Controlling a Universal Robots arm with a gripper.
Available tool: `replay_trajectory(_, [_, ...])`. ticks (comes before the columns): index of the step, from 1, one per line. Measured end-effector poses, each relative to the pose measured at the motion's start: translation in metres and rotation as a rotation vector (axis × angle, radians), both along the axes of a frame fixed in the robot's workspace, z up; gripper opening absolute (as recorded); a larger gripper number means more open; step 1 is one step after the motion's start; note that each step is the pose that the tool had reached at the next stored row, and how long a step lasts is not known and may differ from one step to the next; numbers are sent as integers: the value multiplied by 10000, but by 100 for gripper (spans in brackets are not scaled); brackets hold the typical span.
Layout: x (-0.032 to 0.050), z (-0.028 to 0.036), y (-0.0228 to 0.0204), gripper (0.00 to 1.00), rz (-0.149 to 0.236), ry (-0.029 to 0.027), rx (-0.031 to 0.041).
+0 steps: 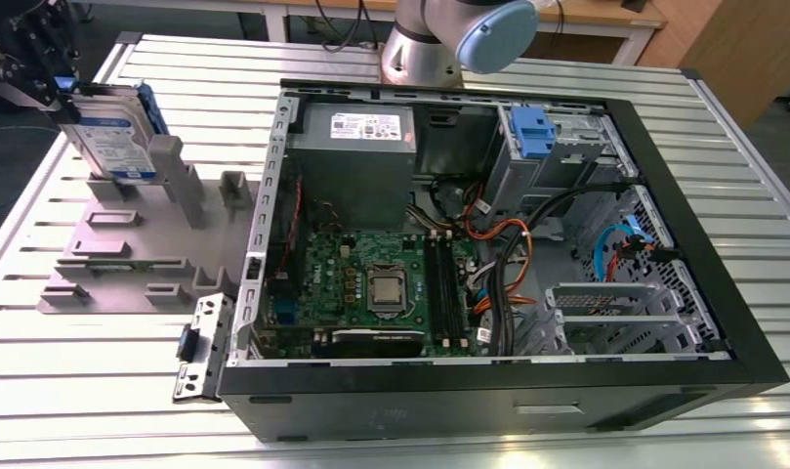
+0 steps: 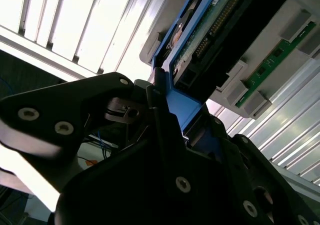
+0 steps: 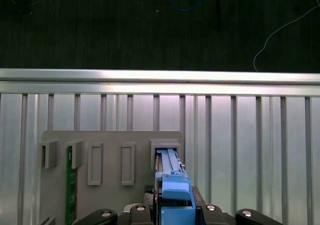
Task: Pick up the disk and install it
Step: 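Pick up the disk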
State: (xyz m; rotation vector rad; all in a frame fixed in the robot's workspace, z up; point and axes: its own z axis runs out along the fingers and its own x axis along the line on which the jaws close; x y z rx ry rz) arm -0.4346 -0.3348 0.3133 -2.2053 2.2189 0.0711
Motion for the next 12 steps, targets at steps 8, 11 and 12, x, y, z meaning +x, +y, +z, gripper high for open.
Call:
replay_trajectory(8, [0,34,0,37,0,1,0])
replay_trajectory(11, [0,49,0,37,-1,-1,1])
replay_trajectory(12, [0,54,0,37,0,0,0])
